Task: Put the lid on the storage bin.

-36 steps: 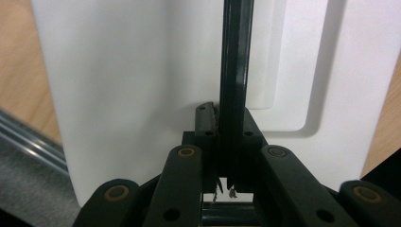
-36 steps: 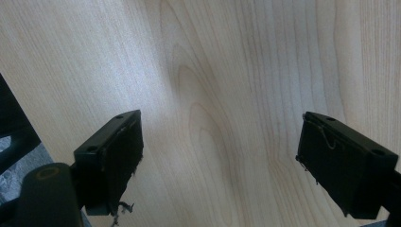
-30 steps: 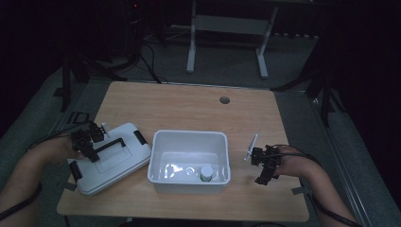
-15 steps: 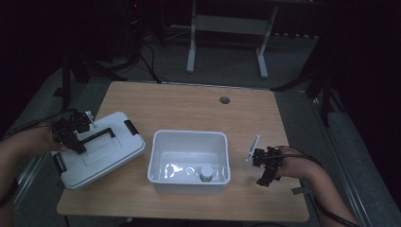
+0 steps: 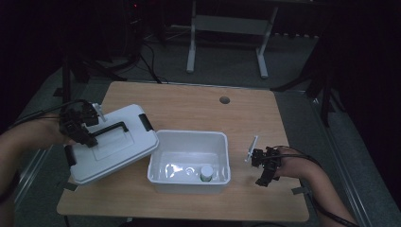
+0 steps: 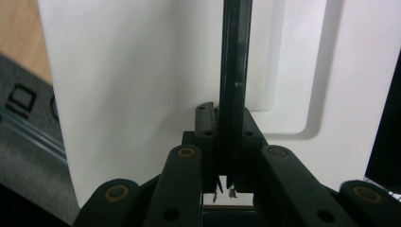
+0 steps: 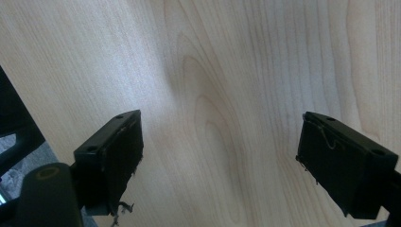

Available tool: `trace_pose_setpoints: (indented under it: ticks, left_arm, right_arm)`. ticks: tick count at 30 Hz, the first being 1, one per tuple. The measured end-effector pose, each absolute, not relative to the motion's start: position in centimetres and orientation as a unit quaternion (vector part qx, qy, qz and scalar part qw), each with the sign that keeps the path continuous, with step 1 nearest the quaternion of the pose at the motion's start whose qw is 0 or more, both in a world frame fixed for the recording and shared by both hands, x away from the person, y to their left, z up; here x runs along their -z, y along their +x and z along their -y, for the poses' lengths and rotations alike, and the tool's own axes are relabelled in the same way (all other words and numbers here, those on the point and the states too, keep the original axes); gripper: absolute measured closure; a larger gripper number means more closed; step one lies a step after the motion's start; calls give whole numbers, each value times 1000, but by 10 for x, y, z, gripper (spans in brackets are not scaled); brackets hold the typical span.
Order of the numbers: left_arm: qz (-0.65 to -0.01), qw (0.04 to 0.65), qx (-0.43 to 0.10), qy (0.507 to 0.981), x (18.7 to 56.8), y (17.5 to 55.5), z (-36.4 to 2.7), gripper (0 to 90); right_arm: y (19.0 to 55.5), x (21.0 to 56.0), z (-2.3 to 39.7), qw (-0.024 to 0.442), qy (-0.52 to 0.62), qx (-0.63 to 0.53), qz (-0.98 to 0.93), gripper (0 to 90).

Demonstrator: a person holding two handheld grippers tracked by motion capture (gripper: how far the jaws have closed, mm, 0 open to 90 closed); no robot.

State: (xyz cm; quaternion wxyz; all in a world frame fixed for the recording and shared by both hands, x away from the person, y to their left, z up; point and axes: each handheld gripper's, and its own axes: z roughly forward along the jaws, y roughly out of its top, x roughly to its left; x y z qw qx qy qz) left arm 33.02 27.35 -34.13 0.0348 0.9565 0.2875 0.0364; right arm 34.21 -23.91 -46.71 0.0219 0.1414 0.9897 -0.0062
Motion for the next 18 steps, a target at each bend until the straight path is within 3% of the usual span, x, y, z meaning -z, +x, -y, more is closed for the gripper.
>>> trace_pose_setpoints:
  ticks: [18]
  left_arm:
    - [-191,33,-40,980,336,340,-190,834]
  right_arm:
    - [341,471,241,20,143,7,-989,146]
